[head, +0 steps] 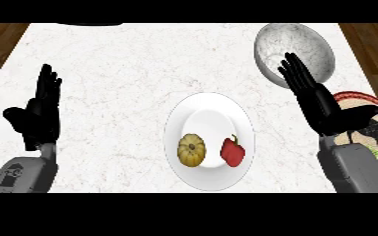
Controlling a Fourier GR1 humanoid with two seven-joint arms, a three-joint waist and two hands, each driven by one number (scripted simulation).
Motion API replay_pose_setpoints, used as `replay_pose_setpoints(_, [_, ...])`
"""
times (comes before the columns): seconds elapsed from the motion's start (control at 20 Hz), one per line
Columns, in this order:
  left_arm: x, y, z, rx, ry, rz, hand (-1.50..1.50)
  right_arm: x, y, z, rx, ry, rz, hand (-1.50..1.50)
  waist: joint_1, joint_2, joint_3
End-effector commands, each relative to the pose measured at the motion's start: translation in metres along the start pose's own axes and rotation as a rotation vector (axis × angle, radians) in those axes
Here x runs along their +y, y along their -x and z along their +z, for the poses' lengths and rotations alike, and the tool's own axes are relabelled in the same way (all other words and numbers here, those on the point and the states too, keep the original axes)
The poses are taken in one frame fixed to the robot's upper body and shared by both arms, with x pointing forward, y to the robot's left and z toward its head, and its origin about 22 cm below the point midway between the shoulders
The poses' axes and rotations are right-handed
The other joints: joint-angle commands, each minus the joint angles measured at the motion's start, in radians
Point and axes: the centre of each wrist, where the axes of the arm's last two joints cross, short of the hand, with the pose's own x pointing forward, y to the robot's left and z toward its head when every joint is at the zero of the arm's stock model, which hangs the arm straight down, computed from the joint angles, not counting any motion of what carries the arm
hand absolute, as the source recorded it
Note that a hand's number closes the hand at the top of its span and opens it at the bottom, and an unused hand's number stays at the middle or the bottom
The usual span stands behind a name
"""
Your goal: Pick the squash from the plate and place it in the bowl
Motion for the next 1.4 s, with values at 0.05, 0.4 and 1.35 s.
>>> replay_pose_setpoints(0.05, [0.004, -0.023, -0.014, -0.060, 0.059, 0.023, 0.00, 0.088, -0.013, -0.027, 0.021, -0.298, -0.077, -1.50, 0.021, -0.026, 0.032])
replay_pose_setpoints(0.4, [-0.003, -0.051, -0.025, -0.149, 0.197, 0.076, 0.00, 0.223, -0.041, -0.022, -0.128, -0.402, 0.141, -1.50, 0.012, -0.046, 0.028])
replay_pose_setpoints(1.35, [0.029, -0.047, -0.029, -0.131, 0.162, 0.114, 0.00, 0.238, -0.160, 0.008, 0.062, -0.634, 0.965, -1.50, -0.027, -0.030, 0.030])
